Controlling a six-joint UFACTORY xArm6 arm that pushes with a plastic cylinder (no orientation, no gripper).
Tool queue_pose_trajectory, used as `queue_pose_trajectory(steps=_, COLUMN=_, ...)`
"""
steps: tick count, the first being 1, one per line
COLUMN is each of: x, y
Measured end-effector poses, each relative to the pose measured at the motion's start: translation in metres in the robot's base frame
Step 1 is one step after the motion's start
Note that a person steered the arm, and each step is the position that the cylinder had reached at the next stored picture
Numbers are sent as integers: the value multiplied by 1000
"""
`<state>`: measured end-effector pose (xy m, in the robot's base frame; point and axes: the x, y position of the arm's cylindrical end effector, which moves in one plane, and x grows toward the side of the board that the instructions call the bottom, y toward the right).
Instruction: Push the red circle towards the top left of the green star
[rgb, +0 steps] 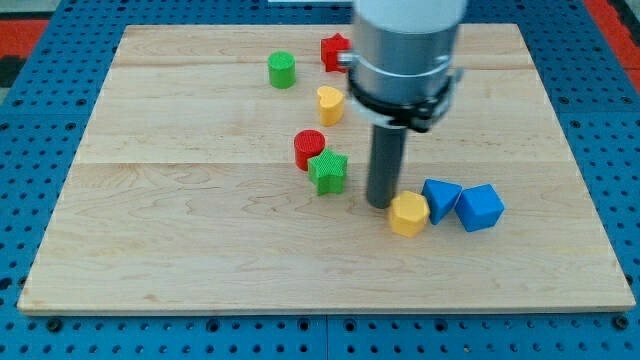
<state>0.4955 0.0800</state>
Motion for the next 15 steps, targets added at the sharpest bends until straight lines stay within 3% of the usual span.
queue_pose_trajectory(steps=1, x=13, y=-23)
queue_pose_trajectory(steps=2, x=35, y=-108)
queue_pose_trajectory(steps=3, x=26, y=-185)
queue_pose_trajectory(steps=5, x=-37, y=-173)
queue_pose_trajectory(steps=6, x=-43, y=-126)
queue_pose_trajectory(steps=7, x=-32, y=-32)
queue_pose_trajectory(steps=8, x=-14, y=-47)
queue_pose_trajectory(steps=9, x=-14, y=-148)
queue_pose_trajectory(steps=10, x=-61, y=-156)
queue_pose_trajectory(steps=11, x=-73, y=-128)
queue_pose_trajectory(steps=13, x=-25, y=-30)
queue_pose_trajectory(steps=14, x=-18, y=-51)
queue_pose_trajectory(steps=15, x=-23, y=-119)
